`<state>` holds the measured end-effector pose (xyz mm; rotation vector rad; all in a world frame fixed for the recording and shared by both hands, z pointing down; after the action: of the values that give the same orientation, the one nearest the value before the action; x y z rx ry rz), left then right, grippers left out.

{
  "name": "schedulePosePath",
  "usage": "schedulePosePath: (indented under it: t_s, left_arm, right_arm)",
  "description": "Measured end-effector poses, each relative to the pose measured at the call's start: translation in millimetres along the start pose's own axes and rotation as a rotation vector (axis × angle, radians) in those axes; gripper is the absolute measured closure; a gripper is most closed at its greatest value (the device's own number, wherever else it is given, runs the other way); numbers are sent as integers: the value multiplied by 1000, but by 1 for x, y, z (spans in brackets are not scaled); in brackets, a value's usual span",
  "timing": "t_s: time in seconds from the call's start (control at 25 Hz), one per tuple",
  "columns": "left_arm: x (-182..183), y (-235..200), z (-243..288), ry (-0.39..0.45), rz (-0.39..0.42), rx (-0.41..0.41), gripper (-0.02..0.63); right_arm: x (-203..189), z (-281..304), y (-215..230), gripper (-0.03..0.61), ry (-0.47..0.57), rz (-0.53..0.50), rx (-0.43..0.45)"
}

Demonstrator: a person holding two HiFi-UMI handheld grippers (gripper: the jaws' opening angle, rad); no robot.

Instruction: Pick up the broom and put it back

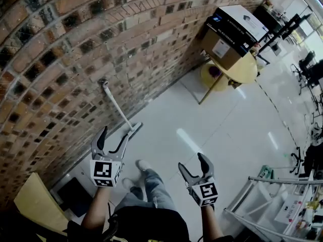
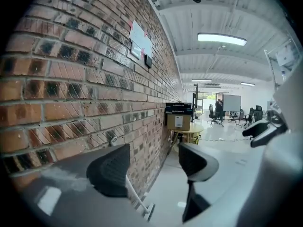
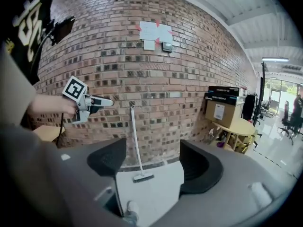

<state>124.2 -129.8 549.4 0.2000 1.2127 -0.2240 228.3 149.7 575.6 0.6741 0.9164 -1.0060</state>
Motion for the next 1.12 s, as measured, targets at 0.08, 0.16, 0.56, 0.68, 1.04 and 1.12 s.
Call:
schedulePosePath:
  t_s: [0.08, 0.16, 0.56, 0.68, 1.04, 1.12]
  left_arm:
    - [-5, -7, 6, -9, -13, 7, 290]
    - [-4, -14, 9, 1, -32, 23, 294]
    - [0, -31, 0, -11, 7, 47, 296]
    - [0, -40, -14, -22, -1, 79, 296]
    - [-10, -77, -40, -21, -57, 219, 296]
    - [-11, -81, -50, -23, -82, 244, 296]
  right_arm:
    - [-17, -15, 3, 219, -50, 19, -13]
    - [-28, -21, 0, 219, -88, 28, -5]
    - [-39, 85, -54, 219, -134, -27, 208]
    - [-39, 141, -70, 219, -141, -49, 263]
    - [-21, 326, -122, 219, -182, -98, 378]
    - [-19, 359, -132, 219, -202, -107, 384]
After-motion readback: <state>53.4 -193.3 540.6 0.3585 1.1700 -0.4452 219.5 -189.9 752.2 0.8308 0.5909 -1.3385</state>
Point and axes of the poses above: the fingertips, and each gripper's own axes: z forward along the fingers, y to its right, x out of its top, the point moved 2 cm from there along -z, backward along the fingers, and after that the axes turned 2 degrees about z, right-handed, at the moved point
